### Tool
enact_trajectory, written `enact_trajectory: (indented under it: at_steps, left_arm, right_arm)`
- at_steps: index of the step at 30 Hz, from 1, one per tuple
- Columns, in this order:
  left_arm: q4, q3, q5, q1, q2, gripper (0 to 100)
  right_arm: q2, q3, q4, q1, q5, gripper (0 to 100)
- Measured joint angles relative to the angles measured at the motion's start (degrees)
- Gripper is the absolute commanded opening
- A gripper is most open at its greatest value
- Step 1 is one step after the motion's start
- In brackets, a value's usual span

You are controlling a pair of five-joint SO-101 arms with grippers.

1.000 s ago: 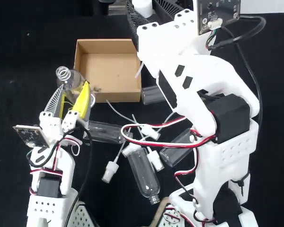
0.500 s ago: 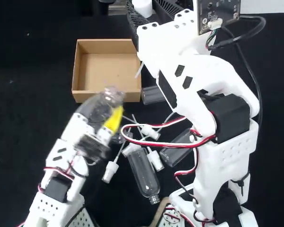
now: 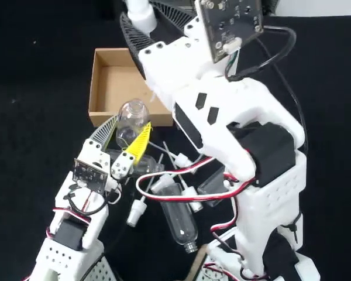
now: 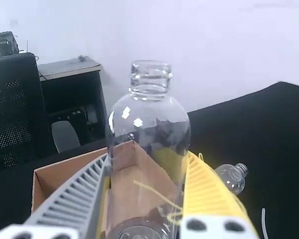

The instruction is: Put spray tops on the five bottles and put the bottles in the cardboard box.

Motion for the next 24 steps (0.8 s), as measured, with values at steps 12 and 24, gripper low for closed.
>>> enact_trajectory:
  at_steps: [12, 24]
  left_arm:
    - [-4.0, 0.0, 0.5, -0.7, 0.0, 3]
    - [-8.6, 0.0, 0.5, -0.9, 0.0, 3]
  right_arm:
    - [2.1, 0.0, -2.0, -0.8, 0.0, 1.1]
    - [2.2, -2.0, -3.7, -4.7, 0.4, 1.1]
